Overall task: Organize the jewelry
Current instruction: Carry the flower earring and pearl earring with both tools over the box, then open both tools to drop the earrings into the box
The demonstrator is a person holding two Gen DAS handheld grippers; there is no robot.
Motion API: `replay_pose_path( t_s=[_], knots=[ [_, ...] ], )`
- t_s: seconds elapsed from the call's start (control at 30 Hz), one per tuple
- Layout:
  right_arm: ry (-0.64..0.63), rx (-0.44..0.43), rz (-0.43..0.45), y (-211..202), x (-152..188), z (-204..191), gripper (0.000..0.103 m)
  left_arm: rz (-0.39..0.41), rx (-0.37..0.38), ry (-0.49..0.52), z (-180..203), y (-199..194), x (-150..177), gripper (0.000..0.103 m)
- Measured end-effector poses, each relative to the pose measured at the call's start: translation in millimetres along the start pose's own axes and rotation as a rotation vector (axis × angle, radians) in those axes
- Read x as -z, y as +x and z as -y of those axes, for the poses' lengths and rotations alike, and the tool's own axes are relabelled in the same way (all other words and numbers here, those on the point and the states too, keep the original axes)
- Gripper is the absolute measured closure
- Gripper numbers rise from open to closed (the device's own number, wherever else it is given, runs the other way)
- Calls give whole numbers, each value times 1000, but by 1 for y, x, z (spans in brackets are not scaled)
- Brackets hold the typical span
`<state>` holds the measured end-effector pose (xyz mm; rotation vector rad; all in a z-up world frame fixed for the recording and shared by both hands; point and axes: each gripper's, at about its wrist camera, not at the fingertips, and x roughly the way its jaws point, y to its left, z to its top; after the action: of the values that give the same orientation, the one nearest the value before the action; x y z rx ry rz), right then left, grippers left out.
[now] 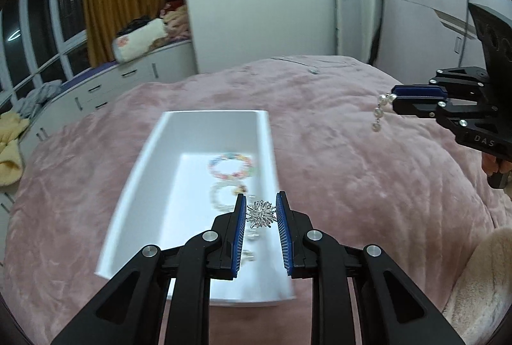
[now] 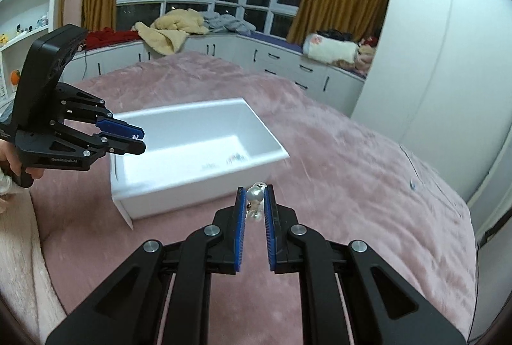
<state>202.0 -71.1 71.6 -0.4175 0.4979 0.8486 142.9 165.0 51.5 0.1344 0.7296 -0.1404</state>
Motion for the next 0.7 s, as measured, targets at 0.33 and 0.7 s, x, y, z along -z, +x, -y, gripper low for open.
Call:
replay_pose_path(
  t_s=[0.33,0.7],
  knots=[
    [-27,-46,67,29,-52,-29,91,25,-79,-115,-62,-25,-4,79],
    [8,-95,81,77,-90,-49,91,-19,-95,-217,-93,0,-14,79]
  ],
)
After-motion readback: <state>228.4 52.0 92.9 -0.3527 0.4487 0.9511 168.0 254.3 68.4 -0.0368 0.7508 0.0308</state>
